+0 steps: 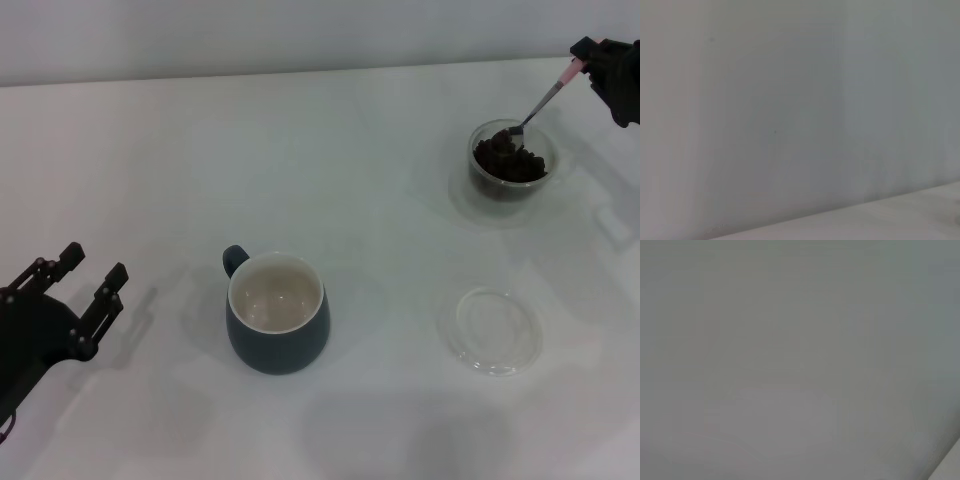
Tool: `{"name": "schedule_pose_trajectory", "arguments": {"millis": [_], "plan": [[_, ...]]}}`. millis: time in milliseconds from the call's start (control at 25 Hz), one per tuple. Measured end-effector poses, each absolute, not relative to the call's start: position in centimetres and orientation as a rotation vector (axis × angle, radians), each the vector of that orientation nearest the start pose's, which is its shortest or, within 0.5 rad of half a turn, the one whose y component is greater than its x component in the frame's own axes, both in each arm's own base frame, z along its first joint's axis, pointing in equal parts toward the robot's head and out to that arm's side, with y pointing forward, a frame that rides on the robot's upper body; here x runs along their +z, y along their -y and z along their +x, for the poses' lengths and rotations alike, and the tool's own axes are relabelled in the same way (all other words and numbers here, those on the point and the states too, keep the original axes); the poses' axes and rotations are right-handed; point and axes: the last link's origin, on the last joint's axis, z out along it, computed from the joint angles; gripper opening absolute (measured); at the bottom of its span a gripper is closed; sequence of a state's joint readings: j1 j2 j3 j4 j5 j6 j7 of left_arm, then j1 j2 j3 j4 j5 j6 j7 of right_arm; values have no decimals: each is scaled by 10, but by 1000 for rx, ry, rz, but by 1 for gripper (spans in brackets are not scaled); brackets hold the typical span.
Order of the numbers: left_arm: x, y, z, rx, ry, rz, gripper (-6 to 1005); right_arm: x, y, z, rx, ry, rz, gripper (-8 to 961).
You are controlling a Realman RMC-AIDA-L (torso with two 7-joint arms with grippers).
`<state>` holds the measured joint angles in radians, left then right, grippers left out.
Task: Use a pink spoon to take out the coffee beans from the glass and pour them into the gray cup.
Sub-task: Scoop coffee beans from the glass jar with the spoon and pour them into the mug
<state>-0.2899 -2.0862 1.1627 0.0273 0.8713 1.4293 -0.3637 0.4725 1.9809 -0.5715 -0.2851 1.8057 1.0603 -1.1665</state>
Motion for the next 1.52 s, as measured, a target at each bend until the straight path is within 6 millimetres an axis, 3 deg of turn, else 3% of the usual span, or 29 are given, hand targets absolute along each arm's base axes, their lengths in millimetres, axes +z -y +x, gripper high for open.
{"name": "schedule_pose_trajectory", "arguments": {"millis": [1000,1520], "plan": [[-53,-234,-338,-776,480,-2085,535,-1,-336,314,1381,-1919,-1663,147],[-56,-231,-337,-769,468,-2102,534,-32,-339,280,1353,-1932,-1871,147]]}}
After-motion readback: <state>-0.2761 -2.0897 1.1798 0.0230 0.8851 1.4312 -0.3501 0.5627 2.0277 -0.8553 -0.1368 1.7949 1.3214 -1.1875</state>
